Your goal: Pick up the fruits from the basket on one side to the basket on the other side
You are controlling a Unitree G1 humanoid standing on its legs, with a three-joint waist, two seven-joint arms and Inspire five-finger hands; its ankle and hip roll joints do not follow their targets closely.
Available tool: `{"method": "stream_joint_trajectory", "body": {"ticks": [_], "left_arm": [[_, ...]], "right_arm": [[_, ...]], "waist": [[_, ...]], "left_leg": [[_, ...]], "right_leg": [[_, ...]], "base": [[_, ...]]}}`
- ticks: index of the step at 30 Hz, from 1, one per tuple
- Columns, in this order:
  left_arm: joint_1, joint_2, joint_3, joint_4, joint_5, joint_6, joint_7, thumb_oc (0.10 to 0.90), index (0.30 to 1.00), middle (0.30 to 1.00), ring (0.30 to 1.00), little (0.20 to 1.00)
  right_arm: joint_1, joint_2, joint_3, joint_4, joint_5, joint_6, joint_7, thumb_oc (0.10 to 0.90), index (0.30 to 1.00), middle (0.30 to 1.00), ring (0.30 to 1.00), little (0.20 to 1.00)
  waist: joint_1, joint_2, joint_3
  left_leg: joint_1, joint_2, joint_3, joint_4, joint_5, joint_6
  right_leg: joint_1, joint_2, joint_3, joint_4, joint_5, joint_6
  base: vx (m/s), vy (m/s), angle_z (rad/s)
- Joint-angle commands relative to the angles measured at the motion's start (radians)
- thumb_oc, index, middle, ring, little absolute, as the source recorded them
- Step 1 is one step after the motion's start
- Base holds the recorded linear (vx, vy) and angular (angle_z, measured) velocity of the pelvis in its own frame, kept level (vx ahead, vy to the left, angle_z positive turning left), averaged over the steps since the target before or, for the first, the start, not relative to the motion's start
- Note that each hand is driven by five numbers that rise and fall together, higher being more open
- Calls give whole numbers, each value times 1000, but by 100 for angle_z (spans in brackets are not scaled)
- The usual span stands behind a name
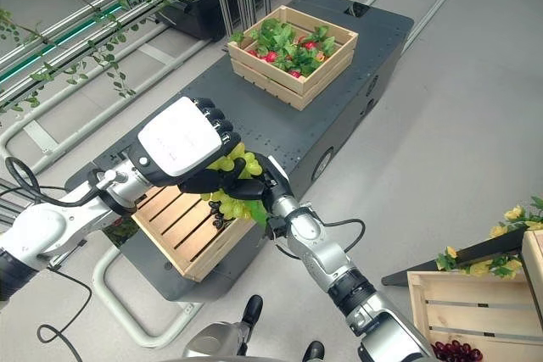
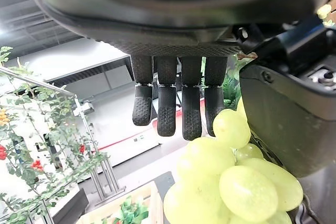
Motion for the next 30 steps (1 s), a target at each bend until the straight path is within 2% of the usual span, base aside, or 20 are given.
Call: {"method": "stream_joint_trajectory", "body": {"ticks": [1, 4, 5, 7, 8, 9, 10, 22, 27, 30], "left_arm": [[-71, -56, 77, 34, -85, 51, 120, 400, 300, 300, 300, 300], [-69, -62, 89, 32, -86, 50, 149, 400, 300, 300, 300, 300], [-68, -64, 91, 32, -85, 50, 152, 413, 319, 319, 319, 319], [-60, -77, 110, 31, -78, 36, 187, 566, 549, 549, 549, 549], [-56, -83, 118, 29, -80, 27, 207, 566, 549, 549, 549, 549], [-54, -89, 127, 25, -82, 21, 217, 751, 827, 827, 827, 827], [-50, -99, 136, 20, -79, 20, 220, 800, 900, 900, 900, 900], [-2, -257, 253, 29, -175, -21, 381, 800, 900, 900, 900, 900], [5, -341, 311, 29, -237, -39, 422, 800, 900, 900, 900, 900], [17, -393, 354, 17, -319, -51, 395, 800, 900, 900, 900, 900]], "right_arm": [[-22, 42, -12, -15, -28, -126, -71, 400, 300, 300, 300, 300], [-16, 29, -31, -31, -39, -134, -108, 400, 300, 300, 300, 300], [-15, 27, -35, -33, -40, -135, -109, 400, 300, 300, 300, 300], [-8, 10, -60, -51, -46, -145, -129, 400, 300, 300, 300, 300], [-6, 1, -71, -61, -42, -150, -134, 400, 300, 300, 300, 300], [-4, -5, -80, -69, -42, -153, -141, 400, 300, 300, 300, 300], [1, -9, -89, -76, -44, -157, -145, 400, 300, 300, 300, 300], [113, -55, -210, -183, -3, -225, -197, 400, 300, 300, 300, 300], [145, -43, -240, -189, -34, -247, -226, 400, 300, 300, 300, 300], [159, -40, -259, -189, -39, -254, -235, 400, 300, 300, 300, 300]], "waist": [[-8, -37, -200], [-17, -38, -198], [-18, -38, -198], [-28, -38, -199], [-32, -39, -198], [-36, -40, -198], [-39, -41, -198], [-124, -56, -206], [-152, -63, -214], [-165, -69, -217]], "left_leg": [[67, -54, 54, -3, -105, -13], [70, -52, 62, -3, -108, -13], [70, -52, 64, -3, -109, -13], [73, -49, 73, -3, -111, -13], [74, -48, 77, -3, -112, -13], [75, -46, 81, -3, -113, -13], [77, -46, 82, -3, -115, -13], [107, -25, 153, -3, -140, -8], [112, -17, 173, -3, -149, -5], [111, -11, 179, -3, -153, -5]], "right_leg": [[-51, -45, 12, 2, 92, 24], [-52, -46, 17, 2, 92, 24], [-52, -46, 18, 2, 93, 24], [-54, -47, 27, 2, 94, 26], [-55, -47, 31, 2, 95, 26], [-55, -47, 35, 2, 96, 26], [-56, -47, 39, 2, 96, 26], [-67, -37, 125, 2, 100, 27], [-72, -31, 153, 2, 104, 28], [-78, -27, 166, 2, 107, 29]], "base": [[0, 0, 0], [0, 0, 0], [0, 0, 0], [0, 0, 0], [0, 0, 0], [0, 0, 0], [0, 0, 0], [-4, 3, -7], [-17, -6, -21], [-32, -7, -20]]}}
